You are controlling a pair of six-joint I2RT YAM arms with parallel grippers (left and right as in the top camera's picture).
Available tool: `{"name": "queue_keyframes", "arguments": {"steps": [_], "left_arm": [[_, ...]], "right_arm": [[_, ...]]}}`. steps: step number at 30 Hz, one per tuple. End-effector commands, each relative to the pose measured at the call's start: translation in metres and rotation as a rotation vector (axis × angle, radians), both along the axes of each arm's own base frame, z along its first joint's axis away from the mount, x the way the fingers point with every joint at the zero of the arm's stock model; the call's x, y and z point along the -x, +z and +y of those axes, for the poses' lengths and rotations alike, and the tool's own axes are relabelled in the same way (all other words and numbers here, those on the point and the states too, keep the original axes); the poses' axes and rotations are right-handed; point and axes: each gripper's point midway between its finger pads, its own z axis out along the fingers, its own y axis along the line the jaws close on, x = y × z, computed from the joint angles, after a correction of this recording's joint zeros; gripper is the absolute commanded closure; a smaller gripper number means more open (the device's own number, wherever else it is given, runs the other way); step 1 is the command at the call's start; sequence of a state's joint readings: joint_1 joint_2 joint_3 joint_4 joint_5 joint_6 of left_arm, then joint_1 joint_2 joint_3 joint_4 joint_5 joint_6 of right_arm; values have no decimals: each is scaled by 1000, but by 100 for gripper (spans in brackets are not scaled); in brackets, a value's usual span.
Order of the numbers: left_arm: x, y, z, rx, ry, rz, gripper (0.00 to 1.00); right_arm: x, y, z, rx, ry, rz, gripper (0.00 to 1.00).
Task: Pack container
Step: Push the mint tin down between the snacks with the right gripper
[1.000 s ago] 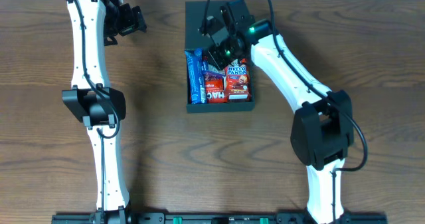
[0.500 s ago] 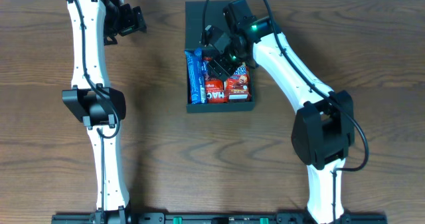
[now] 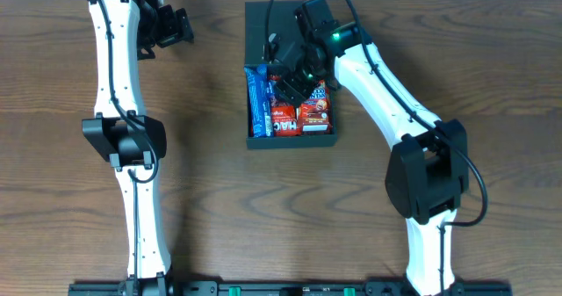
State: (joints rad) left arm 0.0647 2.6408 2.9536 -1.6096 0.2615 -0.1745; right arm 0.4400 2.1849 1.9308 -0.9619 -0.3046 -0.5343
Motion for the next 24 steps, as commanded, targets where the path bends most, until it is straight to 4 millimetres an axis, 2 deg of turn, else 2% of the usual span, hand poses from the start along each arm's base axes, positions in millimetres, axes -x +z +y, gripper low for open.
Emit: {"name": "queue_keyframes", "arguments": {"steps": [1, 12, 14, 19, 24], "left_arm": [[6, 9, 2, -14, -17, -3, 5], [6, 9, 2, -14, -17, -3, 5], [6, 8, 2, -14, -17, -2, 5], [6, 9, 2, -14, -17, -2, 5], [6, 9, 2, -14, -17, -2, 5]], "right_arm": [[5, 4, 6, -32, 61, -1, 18], [3, -27, 12, -33, 77, 43, 19], [2, -35, 14, -30, 79, 51, 22], [-2, -40, 17, -37, 66, 46, 24], [-11, -36, 21, -56, 56, 10, 37]]}}
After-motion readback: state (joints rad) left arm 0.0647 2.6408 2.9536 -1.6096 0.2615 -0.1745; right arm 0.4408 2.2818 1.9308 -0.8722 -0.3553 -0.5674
